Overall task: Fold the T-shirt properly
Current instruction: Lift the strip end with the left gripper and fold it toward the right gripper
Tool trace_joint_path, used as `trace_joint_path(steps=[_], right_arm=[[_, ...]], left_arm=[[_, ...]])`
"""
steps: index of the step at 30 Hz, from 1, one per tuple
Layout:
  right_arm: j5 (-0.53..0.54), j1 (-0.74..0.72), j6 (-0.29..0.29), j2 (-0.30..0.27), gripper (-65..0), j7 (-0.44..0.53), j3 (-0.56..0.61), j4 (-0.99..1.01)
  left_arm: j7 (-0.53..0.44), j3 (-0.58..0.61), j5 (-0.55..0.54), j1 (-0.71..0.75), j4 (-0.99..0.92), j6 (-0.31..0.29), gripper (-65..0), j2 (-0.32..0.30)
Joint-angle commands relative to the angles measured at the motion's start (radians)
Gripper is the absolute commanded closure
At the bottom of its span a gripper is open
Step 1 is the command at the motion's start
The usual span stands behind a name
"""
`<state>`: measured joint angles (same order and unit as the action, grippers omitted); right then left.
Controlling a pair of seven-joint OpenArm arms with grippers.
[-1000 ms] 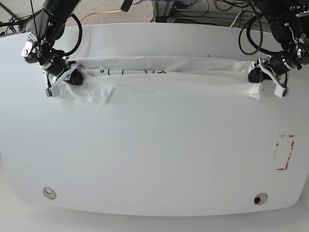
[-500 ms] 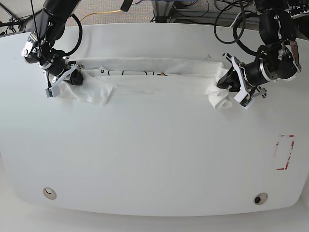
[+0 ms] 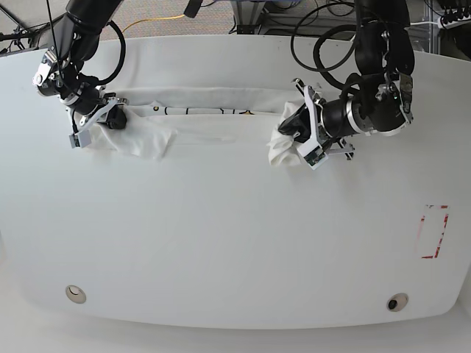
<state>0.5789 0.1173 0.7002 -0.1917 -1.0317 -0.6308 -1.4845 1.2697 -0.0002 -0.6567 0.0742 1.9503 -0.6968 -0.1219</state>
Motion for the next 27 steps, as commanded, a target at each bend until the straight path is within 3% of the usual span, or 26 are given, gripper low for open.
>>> trace_joint_path(steps=[1,8,15,17,27], right_arm=[[-0.026,-0.001,-0.002,-0.012,-1.1,-0.022,-0.002,-0.008],[-0.026,-0.003,-0.002,-0.010,-1.1,-0.022,-0.002,-0.008],[-0.026,-0.005,-0.002,0.001,-1.1,-0.022,-0.001,-0.008],[-0.026,-0.005,-0.002,0.002,-1.3,-0.022,-0.001,-0.006],[-0.026,-0.006,-0.002,0.002,-1.3,-0.022,-0.001,-0.008]], left_arm=[[-0.022,0.004,0.012,-0.012,0.014,-0.001,-4.9,0.020],[0.008,0.013,0.021,-0.041,0.004,-0.001,-6.3,0.074],[0.069,0.059,0.018,-0.073,0.008,-0.001,-26.0,0.092],[0.078,0.087,0.018,-0.089,0.008,-0.001,-28.1,0.103],[0.127,0.142,0.016,-0.133,0.034,-0.001,-28.9,0.189]])
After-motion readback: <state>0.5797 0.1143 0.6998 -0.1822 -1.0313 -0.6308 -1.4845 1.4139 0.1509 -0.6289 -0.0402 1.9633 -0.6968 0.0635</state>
